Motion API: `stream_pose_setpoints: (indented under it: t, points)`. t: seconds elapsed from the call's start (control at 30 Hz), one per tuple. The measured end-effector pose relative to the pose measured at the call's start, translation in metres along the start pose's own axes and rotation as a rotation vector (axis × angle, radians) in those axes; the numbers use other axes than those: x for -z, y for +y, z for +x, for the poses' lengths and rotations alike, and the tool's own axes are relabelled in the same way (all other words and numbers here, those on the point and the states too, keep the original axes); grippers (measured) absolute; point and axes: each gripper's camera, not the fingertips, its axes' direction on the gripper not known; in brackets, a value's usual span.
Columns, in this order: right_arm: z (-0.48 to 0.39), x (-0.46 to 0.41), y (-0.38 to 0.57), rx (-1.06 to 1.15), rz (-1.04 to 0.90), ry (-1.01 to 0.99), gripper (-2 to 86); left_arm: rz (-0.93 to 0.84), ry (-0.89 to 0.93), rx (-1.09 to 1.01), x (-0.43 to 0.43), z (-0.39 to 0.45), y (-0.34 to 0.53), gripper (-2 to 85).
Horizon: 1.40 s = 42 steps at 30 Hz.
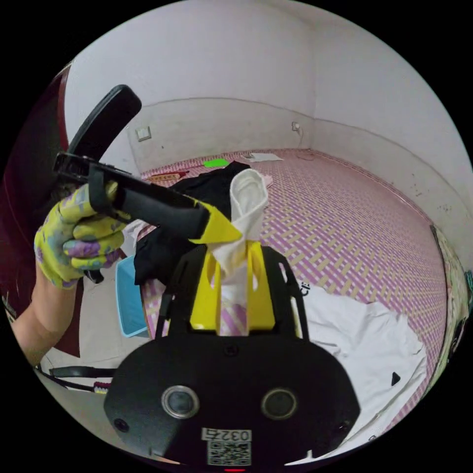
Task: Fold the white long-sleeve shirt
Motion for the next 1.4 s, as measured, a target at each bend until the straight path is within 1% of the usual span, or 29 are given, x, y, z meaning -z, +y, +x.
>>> stream_pose_setpoints:
  t: [0.03, 0.07, 0.2, 0.3, 0.33, 0.37, 0.43, 0.47, 0.5, 0.57, 0.6, 0.67, 0.73, 0.8, 0.87, 0.97, 1.1, 1.2, 1.27, 1.4]
  points:
    - [0.004, 0.001, -0.004, -0.007, 0.001, -0.03, 2.7, 0.029, 0.018, -0.002, 0.0, -0.001, 0.002, -0.6]
    - [0.01, 0.007, -0.006, -0.027, 0.018, -0.016, 0.9, 0.054, 0.042, -0.01, 0.002, -0.002, 0.005, 0.0]
    - [0.037, 0.038, -0.007, -0.054, 0.067, 0.016, -0.4, 0.131, 0.057, -0.009, 0.004, -0.008, 0.042, 4.1]
    - [0.068, 0.073, -0.009, -0.087, 0.108, 0.031, -0.7, 0.087, 0.228, -0.067, -0.03, 0.001, 0.1, 4.1]
    - [0.079, 0.086, -0.011, -0.094, 0.117, 0.018, -0.7, 0.044, 0.306, -0.117, -0.051, 0.012, 0.127, 4.1]
    - [0.087, 0.098, -0.014, -0.098, 0.12, 0.013, -0.8, 0.009, 0.337, -0.153, -0.07, 0.024, 0.155, 4.1]
    - [0.095, 0.115, -0.019, -0.099, 0.127, 0.03, -0.8, -0.026, 0.337, -0.207, -0.097, 0.043, 0.196, 3.8]
    - [0.098, 0.125, -0.023, -0.098, 0.135, 0.034, -0.8, -0.045, 0.321, -0.2, -0.115, 0.049, 0.219, 4.5]
    - [0.1, 0.129, -0.026, -0.098, 0.138, 0.033, -0.8, -0.052, 0.311, -0.186, -0.124, 0.05, 0.229, 4.8]
    - [0.102, 0.144, -0.035, -0.105, 0.158, 0.009, -0.8, -0.106, 0.202, -0.101, -0.156, 0.043, 0.253, 8.4]
    - [0.102, 0.148, -0.038, -0.108, 0.162, 0.002, -0.8, -0.117, 0.181, -0.083, -0.162, 0.04, 0.256, 9.4]
    - [0.1, 0.156, -0.049, -0.113, 0.169, -0.005, -0.9, -0.15, 0.155, -0.058, -0.189, 0.035, 0.257, 11.6]
    - [0.096, 0.159, -0.058, -0.113, 0.162, -0.003, -0.9, -0.163, 0.177, -0.049, -0.207, 0.034, 0.251, 11.4]
    - [0.094, 0.161, -0.066, -0.113, 0.15, -0.004, -0.8, -0.151, 0.237, -0.049, -0.215, 0.036, 0.246, 6.3]
    - [0.099, 0.173, -0.075, -0.124, 0.152, 0.04, -0.8, -0.123, 0.24, -0.069, -0.209, 0.046, 0.24, 0.4]
    - [0.123, 0.209, -0.08, -0.172, 0.199, 0.123, -0.8, -0.137, 0.208, -0.132, -0.191, 0.071, 0.227, -0.8]
    - [0.172, 0.278, -0.07, -0.291, 0.29, 0.152, -0.9, -0.174, 0.18, -0.233, -0.171, 0.116, 0.195, -1.2]
    - [0.206, 0.337, -0.047, -0.356, 0.331, 0.229, -0.9, -0.241, 0.168, -0.304, -0.17, 0.161, 0.161, -1.5]
    - [0.229, 0.375, -0.02, -0.392, 0.329, 0.322, -0.9, -0.316, 0.158, -0.373, -0.184, 0.197, 0.137, -1.6]
    - [0.266, 0.397, 0.027, -0.465, 0.279, 0.409, -0.8, -0.458, 0.142, -0.437, -0.23, 0.232, 0.11, -1.7]
